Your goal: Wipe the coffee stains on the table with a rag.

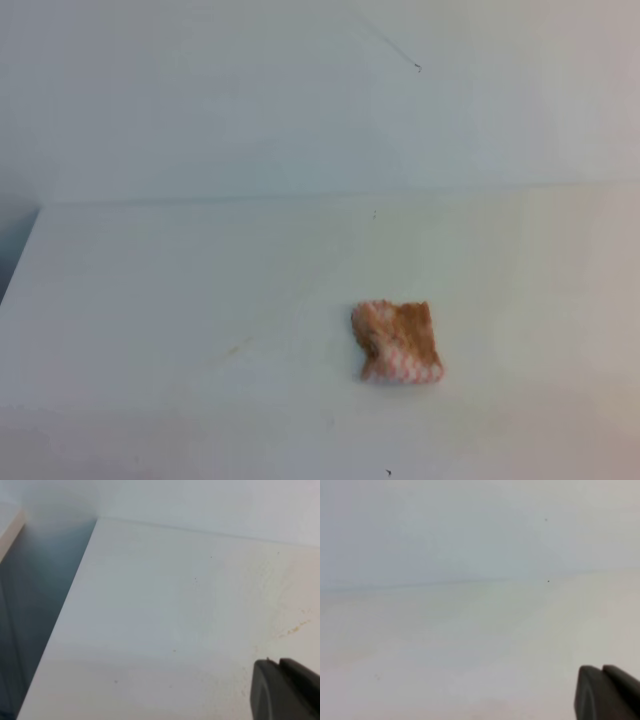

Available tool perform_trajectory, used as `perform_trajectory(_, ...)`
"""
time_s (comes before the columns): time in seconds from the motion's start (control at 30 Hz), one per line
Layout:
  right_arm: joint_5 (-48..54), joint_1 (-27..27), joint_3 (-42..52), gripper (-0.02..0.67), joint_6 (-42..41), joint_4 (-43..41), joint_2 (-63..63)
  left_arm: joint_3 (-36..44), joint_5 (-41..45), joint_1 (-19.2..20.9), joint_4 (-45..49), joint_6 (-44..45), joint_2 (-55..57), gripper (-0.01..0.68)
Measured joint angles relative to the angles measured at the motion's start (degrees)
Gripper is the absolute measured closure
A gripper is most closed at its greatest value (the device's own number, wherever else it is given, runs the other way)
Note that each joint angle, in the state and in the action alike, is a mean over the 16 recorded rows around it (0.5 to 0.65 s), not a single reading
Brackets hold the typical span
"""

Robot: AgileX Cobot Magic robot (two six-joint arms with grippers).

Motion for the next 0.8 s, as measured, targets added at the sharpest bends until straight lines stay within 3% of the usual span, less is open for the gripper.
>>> perform_trajectory(0.27, 1.5, 0.0, 0.0, 0.651, -1.0, 0.9, 0.0, 0.0, 0.0, 0.0, 0.0, 0.0, 0.0, 0.674)
perform_trajectory(0.8, 4.5, 0.1, 0.9, 0.652, -10.8, 7.9, -0.5, 0.0, 0.0, 0.0, 0.0, 0.0, 0.0, 0.674)
